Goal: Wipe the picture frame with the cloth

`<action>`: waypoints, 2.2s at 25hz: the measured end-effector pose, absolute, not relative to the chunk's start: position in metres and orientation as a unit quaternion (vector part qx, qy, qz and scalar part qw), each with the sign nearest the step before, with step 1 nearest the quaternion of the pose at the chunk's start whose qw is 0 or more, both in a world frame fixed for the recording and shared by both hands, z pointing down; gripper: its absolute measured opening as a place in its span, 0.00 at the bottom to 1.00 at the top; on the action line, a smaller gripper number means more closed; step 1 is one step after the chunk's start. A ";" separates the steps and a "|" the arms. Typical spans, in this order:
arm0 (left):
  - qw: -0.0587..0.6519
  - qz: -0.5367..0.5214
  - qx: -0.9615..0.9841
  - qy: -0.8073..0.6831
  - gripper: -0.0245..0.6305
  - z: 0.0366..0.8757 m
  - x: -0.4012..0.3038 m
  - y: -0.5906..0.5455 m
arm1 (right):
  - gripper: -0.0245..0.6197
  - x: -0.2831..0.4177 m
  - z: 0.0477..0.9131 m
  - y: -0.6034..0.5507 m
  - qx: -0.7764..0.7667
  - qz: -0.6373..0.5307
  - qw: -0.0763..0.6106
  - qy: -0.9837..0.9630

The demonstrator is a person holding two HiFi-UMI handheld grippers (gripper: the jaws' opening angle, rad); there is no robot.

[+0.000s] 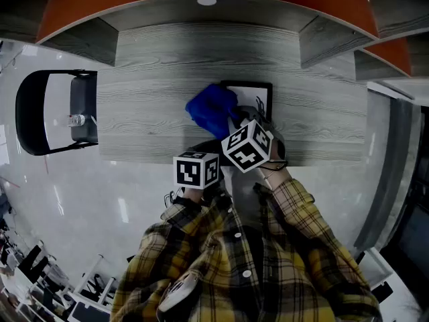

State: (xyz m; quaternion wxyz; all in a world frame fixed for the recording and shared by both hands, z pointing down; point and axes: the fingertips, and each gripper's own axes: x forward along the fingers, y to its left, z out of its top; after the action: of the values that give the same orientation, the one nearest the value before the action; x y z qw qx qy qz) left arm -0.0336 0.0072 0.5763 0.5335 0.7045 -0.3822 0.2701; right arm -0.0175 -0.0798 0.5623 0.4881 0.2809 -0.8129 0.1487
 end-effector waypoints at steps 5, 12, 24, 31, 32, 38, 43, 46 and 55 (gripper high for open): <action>0.534 0.268 0.705 -0.383 0.19 0.576 -0.034 0.006 | 0.10 0.005 0.565 -0.082 0.291 0.150 0.499 -0.802; 0.539 0.263 0.701 -0.385 0.19 0.577 -0.035 0.008 | 0.10 0.053 0.566 -0.082 0.324 0.165 0.508 -0.781; 0.536 0.260 0.706 -0.382 0.19 0.575 -0.031 0.004 | 0.10 0.106 0.559 -0.075 0.376 0.196 0.499 -0.756; 0.536 0.261 0.706 -0.382 0.19 0.575 -0.030 0.003 | 0.10 0.149 0.573 -0.066 0.398 0.221 0.512 -0.729; 0.538 0.261 0.705 -0.383 0.19 0.575 -0.031 0.004 | 0.10 0.155 0.576 -0.065 0.402 0.224 0.513 -0.725; 0.551 0.253 0.697 -0.383 0.19 0.578 -0.032 0.007 | 0.10 0.161 0.554 -0.068 0.425 0.250 0.459 -0.739; 0.555 0.237 0.700 -0.382 0.18 0.576 -0.031 0.004 | 0.10 0.111 0.484 -0.072 0.400 0.218 0.395 -0.798; 0.542 0.245 0.705 -0.386 0.16 0.572 -0.030 0.003 | 0.10 0.067 0.444 -0.069 0.365 0.192 0.363 -0.835; 0.530 0.253 0.713 -0.384 0.12 0.569 -0.028 0.009 | 0.10 -0.031 0.409 -0.066 0.287 0.250 0.267 -0.885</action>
State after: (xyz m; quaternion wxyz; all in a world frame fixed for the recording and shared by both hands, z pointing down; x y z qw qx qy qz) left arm -0.0281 0.0088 0.5689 0.5296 0.7128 -0.3842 0.2525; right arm -0.0313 -0.0662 0.4092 0.2666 0.2873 -0.8854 0.2500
